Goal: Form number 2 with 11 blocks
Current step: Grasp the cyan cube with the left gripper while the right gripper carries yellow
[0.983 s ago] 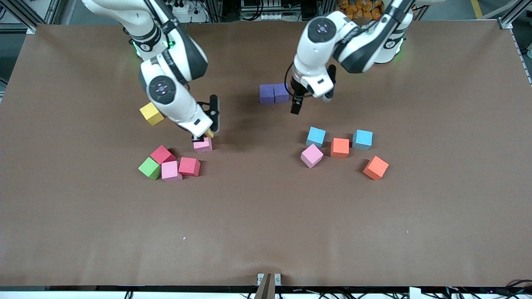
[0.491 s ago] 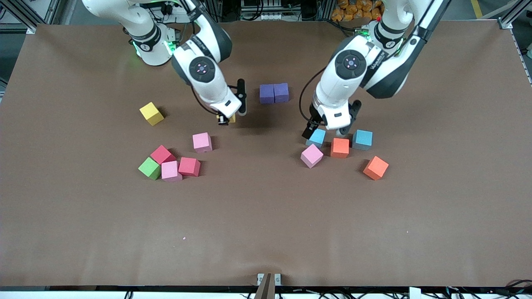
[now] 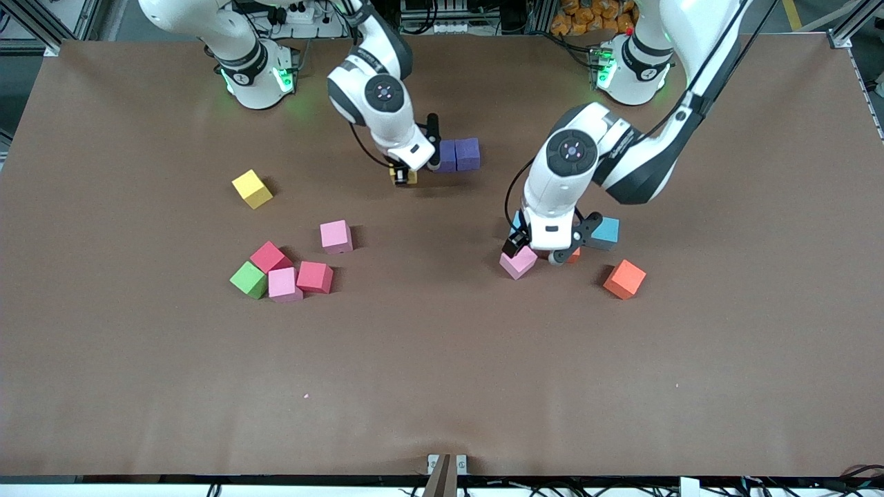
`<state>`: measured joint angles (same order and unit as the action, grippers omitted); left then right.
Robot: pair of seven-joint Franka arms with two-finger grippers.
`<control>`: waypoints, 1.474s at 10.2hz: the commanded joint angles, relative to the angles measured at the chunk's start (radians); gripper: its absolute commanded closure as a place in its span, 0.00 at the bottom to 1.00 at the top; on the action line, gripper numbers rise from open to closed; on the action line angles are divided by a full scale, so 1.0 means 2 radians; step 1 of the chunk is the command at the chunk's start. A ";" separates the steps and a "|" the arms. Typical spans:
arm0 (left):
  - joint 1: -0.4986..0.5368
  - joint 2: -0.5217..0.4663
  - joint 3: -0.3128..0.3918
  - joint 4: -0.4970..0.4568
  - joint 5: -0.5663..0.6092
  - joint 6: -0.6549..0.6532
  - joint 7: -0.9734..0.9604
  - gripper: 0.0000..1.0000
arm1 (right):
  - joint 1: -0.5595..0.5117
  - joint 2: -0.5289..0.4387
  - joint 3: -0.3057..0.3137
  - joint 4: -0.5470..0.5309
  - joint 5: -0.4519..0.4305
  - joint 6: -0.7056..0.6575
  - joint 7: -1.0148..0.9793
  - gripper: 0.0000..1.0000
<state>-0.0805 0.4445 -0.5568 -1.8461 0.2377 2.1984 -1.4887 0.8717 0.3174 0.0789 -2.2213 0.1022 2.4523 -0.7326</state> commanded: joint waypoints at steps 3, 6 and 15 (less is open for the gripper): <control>-0.009 -0.001 -0.005 0.000 0.015 -0.058 0.167 0.00 | 0.011 0.007 0.002 -0.005 0.003 0.008 0.014 0.77; -0.012 -0.017 -0.018 -0.025 0.038 -0.059 0.272 0.00 | 0.011 0.014 0.006 -0.007 0.003 0.022 0.014 0.77; -0.009 0.010 -0.020 -0.088 0.072 0.047 0.375 0.00 | 0.016 0.026 0.014 -0.026 0.003 0.063 0.014 0.75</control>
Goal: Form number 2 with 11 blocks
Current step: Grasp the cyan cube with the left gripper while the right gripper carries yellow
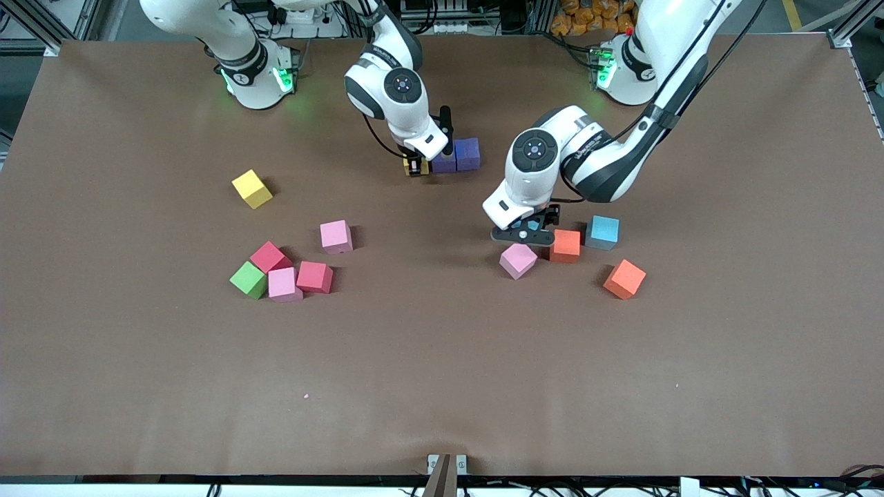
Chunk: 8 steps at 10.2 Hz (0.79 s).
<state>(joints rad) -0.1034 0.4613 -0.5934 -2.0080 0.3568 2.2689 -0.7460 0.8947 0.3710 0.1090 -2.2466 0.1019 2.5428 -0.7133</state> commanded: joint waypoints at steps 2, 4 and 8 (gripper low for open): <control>0.003 0.008 -0.002 -0.008 0.014 0.012 0.016 0.00 | 0.004 0.002 -0.001 -0.014 0.003 0.021 0.005 0.75; 0.005 0.009 -0.002 -0.008 0.014 0.012 0.039 0.00 | 0.004 0.002 -0.001 -0.014 0.003 0.021 0.005 0.75; 0.012 0.021 0.000 -0.008 0.028 0.013 0.053 0.00 | 0.005 0.002 0.005 -0.013 0.003 0.019 0.005 0.75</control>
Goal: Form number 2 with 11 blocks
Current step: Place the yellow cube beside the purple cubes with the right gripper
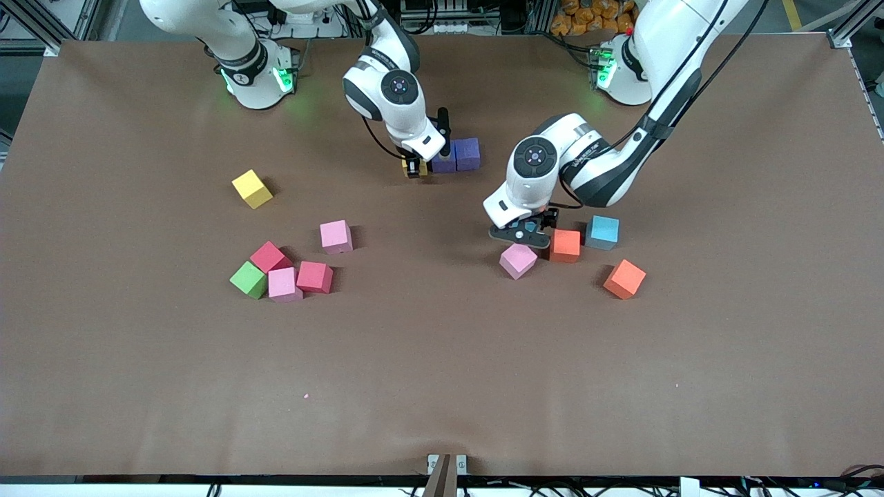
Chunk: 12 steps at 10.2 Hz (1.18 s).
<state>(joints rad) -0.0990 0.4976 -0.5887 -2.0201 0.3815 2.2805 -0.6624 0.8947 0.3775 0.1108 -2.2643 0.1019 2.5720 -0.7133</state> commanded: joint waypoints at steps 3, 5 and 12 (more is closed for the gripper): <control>0.012 0.012 -0.002 0.000 0.017 0.007 0.014 0.00 | 0.005 -0.002 0.007 -0.003 0.003 0.005 0.005 0.75; 0.012 0.016 -0.002 0.001 0.017 0.007 0.014 0.00 | 0.006 -0.002 0.007 -0.001 0.003 0.006 0.005 0.75; 0.012 0.024 -0.002 0.000 0.016 0.007 0.004 0.33 | 0.004 0.008 0.007 0.002 0.005 0.014 0.005 0.74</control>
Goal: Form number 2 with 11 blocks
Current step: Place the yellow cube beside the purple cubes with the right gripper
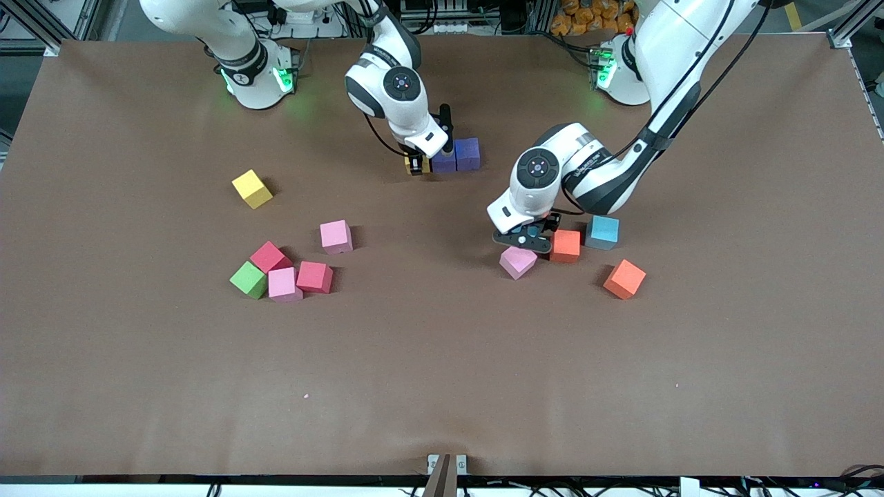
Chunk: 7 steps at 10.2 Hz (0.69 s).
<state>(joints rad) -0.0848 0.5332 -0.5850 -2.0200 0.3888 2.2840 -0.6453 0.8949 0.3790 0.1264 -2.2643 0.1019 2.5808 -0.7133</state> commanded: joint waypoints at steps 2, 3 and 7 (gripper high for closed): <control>0.005 0.005 -0.004 0.001 0.007 0.005 -0.006 0.48 | 0.004 0.007 0.000 0.002 0.005 0.010 0.005 0.74; 0.005 0.003 -0.004 0.001 0.006 0.004 -0.021 0.50 | 0.004 0.007 0.000 0.002 0.005 0.010 0.005 0.74; 0.004 -0.005 -0.021 0.002 -0.006 0.000 -0.098 0.51 | 0.004 0.007 0.004 0.002 0.005 0.015 0.005 0.74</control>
<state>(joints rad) -0.0838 0.5316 -0.6046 -2.0154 0.3870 2.2844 -0.7874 0.8949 0.3816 0.1278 -2.2642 0.1019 2.5936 -0.7133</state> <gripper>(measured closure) 0.441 0.445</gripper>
